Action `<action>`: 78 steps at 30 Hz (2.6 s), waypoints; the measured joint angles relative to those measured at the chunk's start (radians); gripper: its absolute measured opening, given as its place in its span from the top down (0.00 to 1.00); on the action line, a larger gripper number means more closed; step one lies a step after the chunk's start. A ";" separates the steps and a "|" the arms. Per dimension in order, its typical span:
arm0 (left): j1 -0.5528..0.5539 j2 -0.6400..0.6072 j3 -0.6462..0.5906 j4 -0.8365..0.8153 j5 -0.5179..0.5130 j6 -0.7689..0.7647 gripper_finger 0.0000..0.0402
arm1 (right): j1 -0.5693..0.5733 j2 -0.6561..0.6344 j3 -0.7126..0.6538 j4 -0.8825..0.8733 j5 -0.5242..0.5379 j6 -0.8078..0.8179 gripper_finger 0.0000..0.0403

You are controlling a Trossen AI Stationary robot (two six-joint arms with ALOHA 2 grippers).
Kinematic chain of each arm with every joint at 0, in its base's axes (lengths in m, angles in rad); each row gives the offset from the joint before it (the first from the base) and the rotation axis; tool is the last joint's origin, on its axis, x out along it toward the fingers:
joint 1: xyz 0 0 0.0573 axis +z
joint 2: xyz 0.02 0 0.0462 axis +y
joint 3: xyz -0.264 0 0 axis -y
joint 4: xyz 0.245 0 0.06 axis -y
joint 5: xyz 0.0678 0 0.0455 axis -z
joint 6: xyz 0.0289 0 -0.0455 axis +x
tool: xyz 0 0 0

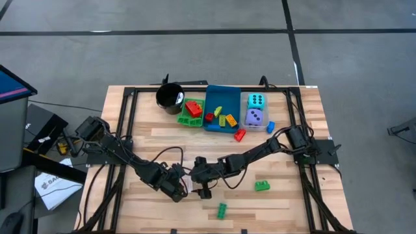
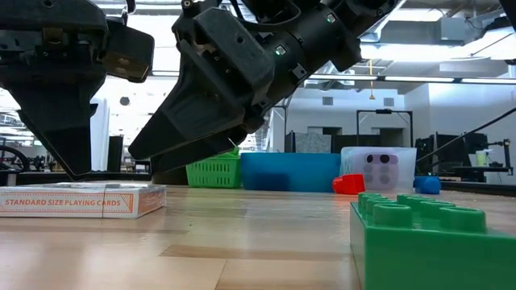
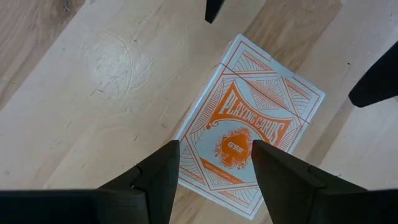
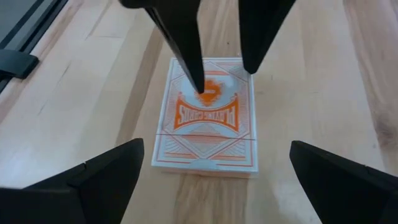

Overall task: Pick & Place Toys
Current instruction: Put the orange deck of cards into the black bucket

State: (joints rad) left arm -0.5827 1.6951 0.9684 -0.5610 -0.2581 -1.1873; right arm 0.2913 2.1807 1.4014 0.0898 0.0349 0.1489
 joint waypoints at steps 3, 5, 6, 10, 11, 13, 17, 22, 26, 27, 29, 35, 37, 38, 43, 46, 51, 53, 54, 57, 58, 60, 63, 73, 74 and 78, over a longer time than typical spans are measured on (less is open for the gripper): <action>0.000 0.000 0.000 0.000 0.000 0.000 0.52 | 0.000 0.000 0.000 0.000 0.000 -0.007 0.01; 0.000 0.000 0.000 0.000 -0.002 0.000 0.52 | 0.000 0.000 0.000 0.000 -0.009 -0.034 0.01; 0.000 0.000 0.000 0.000 -0.005 0.000 0.52 | 0.001 0.000 0.000 0.000 -0.009 -0.046 0.01; 0.003 0.000 0.000 0.000 -0.005 0.000 0.52 | 0.003 0.016 0.001 0.019 -0.010 -0.051 0.01; 0.003 0.000 0.000 0.001 -0.005 0.000 0.52 | 0.003 0.028 0.003 0.030 -0.011 -0.041 0.01; 0.005 0.000 0.000 0.000 -0.005 0.000 0.52 | 0.003 0.038 -0.005 -0.004 -0.019 -0.004 0.01; 0.006 0.000 0.000 -0.002 -0.005 0.000 0.52 | 0.003 0.060 -0.001 0.018 -0.020 0.041 0.01; 0.006 0.000 0.000 0.001 -0.005 0.000 0.52 | 0.003 0.063 0.000 0.020 -0.020 0.037 0.01; 0.006 0.000 0.000 0.001 -0.005 0.000 0.52 | 0.003 0.064 0.000 0.027 -0.019 0.031 0.01; 0.008 0.000 0.000 0.000 -0.005 0.000 0.52 | 0.003 0.064 0.000 0.028 -0.019 0.031 0.01; 0.013 0.000 0.000 0.001 -0.004 0.000 0.52 | 0.003 0.065 0.000 0.034 -0.012 0.031 0.01; 0.040 0.000 0.000 0.014 -0.004 0.000 0.52 | 0.002 0.066 0.000 0.075 -0.010 0.032 0.01; 0.048 0.000 0.000 0.024 -0.004 0.000 0.52 | 0.002 0.066 0.000 0.087 -0.008 0.034 0.01; 0.049 0.000 0.000 0.029 -0.004 0.000 0.52 | 0.002 0.066 0.000 0.088 -0.008 0.035 0.01; 0.052 0.000 0.000 0.032 -0.004 0.000 0.52 | 0.002 0.066 0.000 0.082 -0.008 0.033 0.01; 0.052 0.000 0.000 0.032 -0.003 0.000 0.52 | 0.003 0.066 0.000 0.080 -0.005 0.028 0.01; 0.052 0.000 0.000 0.032 -0.004 0.000 0.52 | 0.003 0.066 0.000 0.080 0.019 0.027 0.01; 0.052 0.000 0.000 0.031 -0.003 0.000 0.52 | 0.003 0.066 0.000 0.080 0.025 0.027 0.01; 0.052 0.000 0.000 0.031 -0.003 0.000 0.52 | 0.003 0.066 0.000 0.080 0.026 0.027 0.01; 0.052 0.000 0.000 0.031 -0.003 0.000 0.52 | 0.004 0.066 0.000 0.079 0.026 0.026 0.01; 0.052 0.000 0.000 0.031 -0.003 0.000 0.52 | 0.006 0.066 0.000 0.079 0.026 0.025 0.01; 0.052 0.000 0.000 0.031 -0.003 0.000 0.52 | 0.009 0.066 0.000 0.079 0.031 0.018 0.01; 0.052 0.000 0.000 0.031 -0.003 0.000 0.52 | 0.017 0.066 0.000 0.078 0.045 -0.010 0.01; 0.052 0.000 0.000 0.031 -0.003 -0.006 0.52 | 0.014 0.066 0.000 0.080 0.100 0.017 0.01; 0.052 0.000 0.000 0.031 -0.003 -0.006 0.52 | 0.013 0.066 0.000 0.074 0.097 0.017 0.01; 0.051 0.000 0.000 0.030 0.003 -0.006 0.52 | 0.013 0.066 0.000 0.069 0.098 0.017 0.01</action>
State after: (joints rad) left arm -0.5315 1.6951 0.9688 -0.5312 -0.2553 -1.1938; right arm 0.3044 2.2467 1.4014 0.1592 0.1324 0.1661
